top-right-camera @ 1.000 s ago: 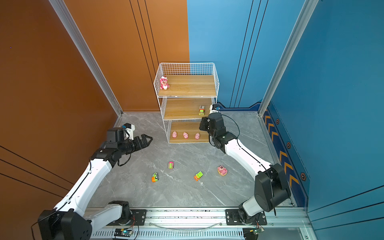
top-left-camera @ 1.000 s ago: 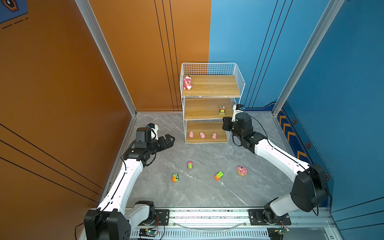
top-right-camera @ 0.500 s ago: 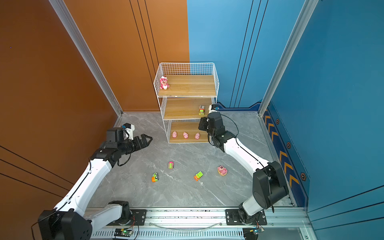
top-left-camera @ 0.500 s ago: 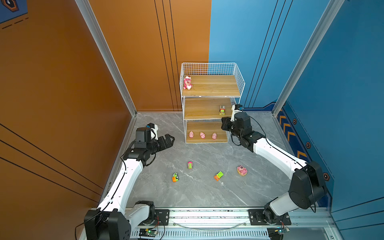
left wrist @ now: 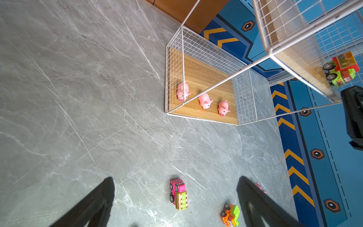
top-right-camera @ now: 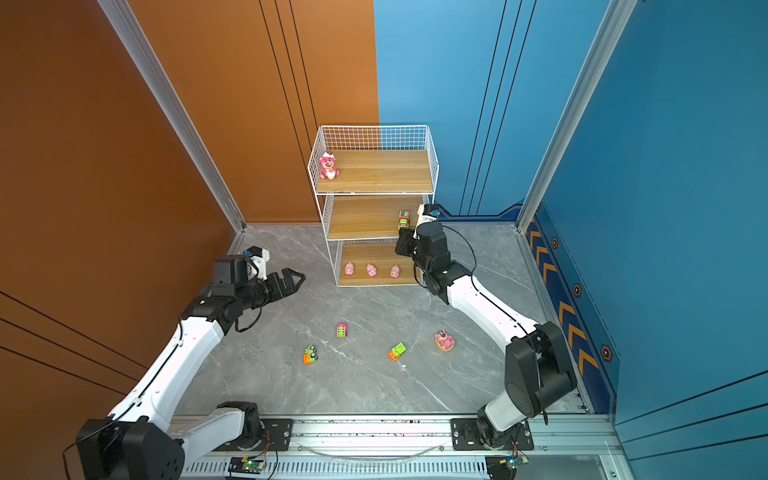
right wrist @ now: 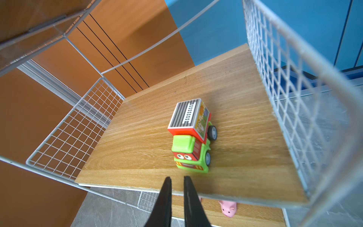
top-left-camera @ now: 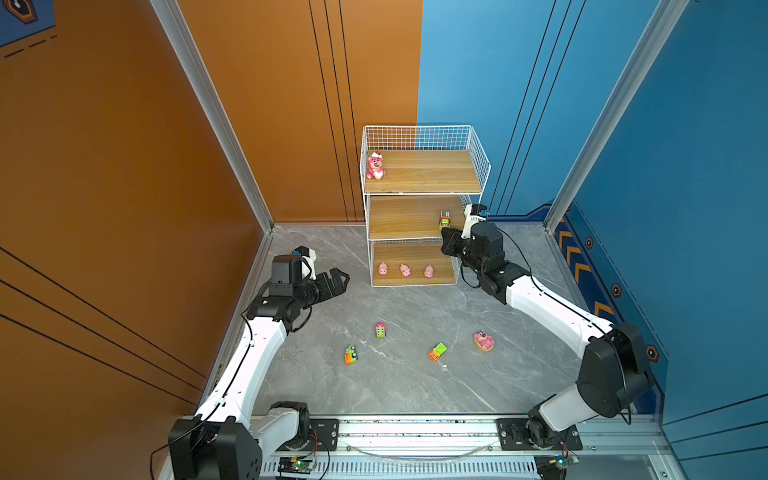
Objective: Place and organize the plastic toys onto the shelf
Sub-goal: 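Move the left gripper over the dump truck while the right nears the pink bear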
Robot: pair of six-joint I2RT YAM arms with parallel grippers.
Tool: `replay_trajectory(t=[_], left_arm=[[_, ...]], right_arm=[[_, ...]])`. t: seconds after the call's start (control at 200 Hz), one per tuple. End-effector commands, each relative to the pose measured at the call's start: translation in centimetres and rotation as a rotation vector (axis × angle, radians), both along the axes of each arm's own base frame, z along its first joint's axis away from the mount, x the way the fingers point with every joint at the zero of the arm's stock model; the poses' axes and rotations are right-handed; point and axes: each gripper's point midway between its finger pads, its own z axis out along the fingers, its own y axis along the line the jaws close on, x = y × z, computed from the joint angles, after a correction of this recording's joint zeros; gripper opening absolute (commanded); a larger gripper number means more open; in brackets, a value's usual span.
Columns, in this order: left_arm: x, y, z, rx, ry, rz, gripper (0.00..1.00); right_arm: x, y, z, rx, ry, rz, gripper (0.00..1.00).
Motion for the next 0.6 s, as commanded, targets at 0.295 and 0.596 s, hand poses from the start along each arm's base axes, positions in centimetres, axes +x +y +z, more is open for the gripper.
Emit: replay_trajectory(t=[0.295, 0.596], left_arm=[[0.2, 0.2, -0.8, -0.01, 0.02, 0.01, 0.98], [0.6, 0.4, -2.4, 0.007, 0.065, 0.016, 0.98]], right_arm=[[-6.1, 3.5, -4.4, -0.133, 0.092, 0.142, 0.16], [-14.2, 5.2, -11.8, -0.399, 0.261, 0.248, 0.3]])
